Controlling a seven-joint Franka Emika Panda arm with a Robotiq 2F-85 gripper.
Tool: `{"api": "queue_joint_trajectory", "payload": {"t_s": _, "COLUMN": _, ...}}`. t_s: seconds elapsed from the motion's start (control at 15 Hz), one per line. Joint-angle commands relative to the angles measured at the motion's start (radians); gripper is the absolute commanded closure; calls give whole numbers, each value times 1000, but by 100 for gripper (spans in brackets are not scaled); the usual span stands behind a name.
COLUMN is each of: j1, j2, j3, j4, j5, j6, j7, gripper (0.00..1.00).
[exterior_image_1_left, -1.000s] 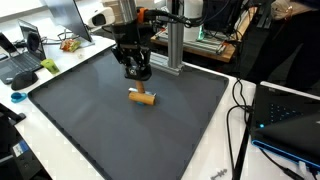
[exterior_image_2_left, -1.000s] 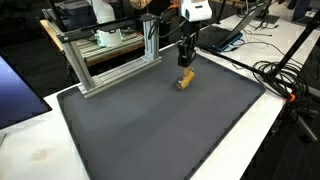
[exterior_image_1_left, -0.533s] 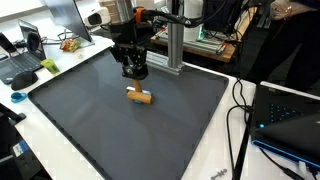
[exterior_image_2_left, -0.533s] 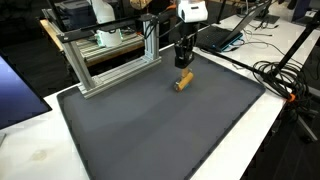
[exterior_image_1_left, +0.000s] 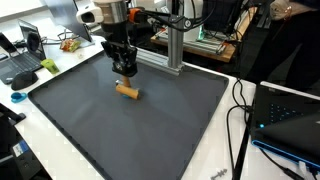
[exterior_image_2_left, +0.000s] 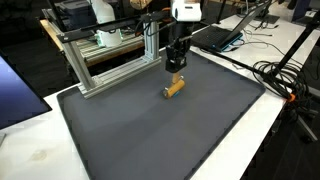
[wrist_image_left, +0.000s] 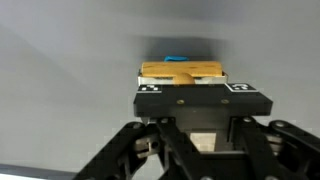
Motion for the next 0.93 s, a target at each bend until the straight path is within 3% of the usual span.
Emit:
{"api": "queue_joint_trajectory", "payload": {"t_s": 0.0, "j1": -4, "j2": -38, "j3": -19, "j4": -31, "j5": -26, "j6": 16, "j7": 17, "gripper": 78}}
{"api": "queue_joint_trajectory", "payload": {"t_s": 0.07, "j1": -33, "j2": -51, "j3": 11, "j4": -34, "j5": 58, "j6": 20, "j7": -44, "gripper": 78}}
{"api": "queue_joint_trajectory", "payload": {"t_s": 0.13, "j1": 29, "j2": -47, "j3": -69, "j4": -33, "j5": -135, "j6": 38, "j7": 100, "gripper": 78}}
{"api": "queue_joint_trajectory", "payload": {"t_s": 0.2, "j1": -44, "j2": -75, "j3": 17, "j4": -41, "j5": 76, "j6": 28, "j7": -53, "gripper": 78}}
{"api": "queue_joint_trajectory", "payload": {"t_s": 0.27, "j1": -7, "j2": -72, "j3": -33, "j4": -38, "j5": -35, "j6": 40, "j7": 48, "gripper": 78}}
{"api": "queue_joint_trajectory", "payload": {"t_s": 0.4, "j1": -27, "j2": -88, "j3": -12, "j4": -37, "j5": 31, "j6": 38, "j7": 10, "gripper": 78}}
{"api": "queue_joint_trajectory", "payload": {"t_s": 0.47, "j1": -53, "j2": -102, "j3": 19, "j4": -41, "j5": 118, "j6": 35, "j7": -60, "gripper": 78}}
{"api": "queue_joint_trajectory", "payload": {"t_s": 0.53, "j1": -23, "j2": -103, "j3": -16, "j4": -37, "j5": 40, "j6": 28, "j7": 18, "gripper": 78}}
{"api": "queue_joint_trajectory", "payload": {"t_s": 0.6, "j1": -42, "j2": -121, "j3": 12, "j4": -40, "j5": 123, "j6": 19, "j7": -37, "gripper": 78}}
{"api": "queue_joint_trajectory", "payload": {"t_s": 0.67, "j1": -34, "j2": -135, "j3": 7, "j4": -49, "j5": 107, "j6": 33, "j7": -32, "gripper": 78}}
{"api": "queue_joint_trajectory", "payload": {"t_s": 0.87, "j1": -50, "j2": -194, "j3": 43, "j4": -82, "j5": 149, "j6": 36, "j7": -228, "gripper": 78}}
